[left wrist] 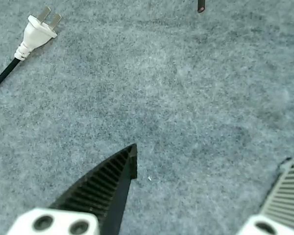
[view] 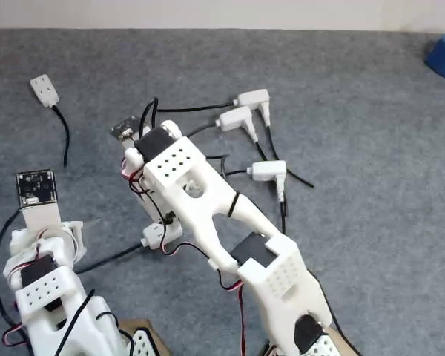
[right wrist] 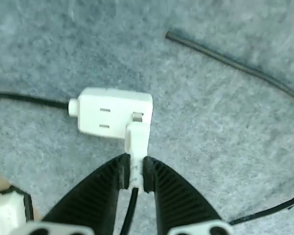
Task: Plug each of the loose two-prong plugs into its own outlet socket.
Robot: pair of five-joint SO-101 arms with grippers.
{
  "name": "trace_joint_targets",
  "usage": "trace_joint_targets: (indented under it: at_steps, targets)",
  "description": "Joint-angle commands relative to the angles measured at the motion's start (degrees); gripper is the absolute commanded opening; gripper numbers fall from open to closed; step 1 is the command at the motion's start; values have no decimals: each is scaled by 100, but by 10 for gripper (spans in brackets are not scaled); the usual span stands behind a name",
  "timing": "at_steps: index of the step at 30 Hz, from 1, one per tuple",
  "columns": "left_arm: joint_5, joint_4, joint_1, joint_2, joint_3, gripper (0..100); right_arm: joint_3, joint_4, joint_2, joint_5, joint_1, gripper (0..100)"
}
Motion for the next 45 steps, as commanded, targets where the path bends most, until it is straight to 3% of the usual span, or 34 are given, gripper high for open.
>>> trace_joint_targets:
  at_steps: [1,12,17,22,25,28,32,38,42,45]
  targets:
    - [-35,-62,-268,-92,-268,415,-822,57,831,53,22,8]
    - [246,-53,-655,-92,-936,414,-1499,66,1938,35,-391,8]
    - [246,-53,-655,-92,-1059,414,-1464,92,1490,35,-180,18]
    - [237,466,-611,-92,-1455,414,-963,92,154,62,233,216]
    - [237,730,-593,-92,-1596,414,-567,92,-848,448,330,331]
    - [237,985,-365,-92,-1613,414,-338,92,-2009,527,391,392]
    - [229,1477,40,-92,-1631,414,-259,92,-3741,527,901,392]
    - [-44,2646,804,-92,-1886,414,1727,84,-5613,624,3371,392]
    - [-123,4062,2334,-48,-2686,414,4558,-541,-6176,1037,3732,392]
    - [79,4967,3714,-31,-3574,414,6853,-2062,-6809,985,3785,392]
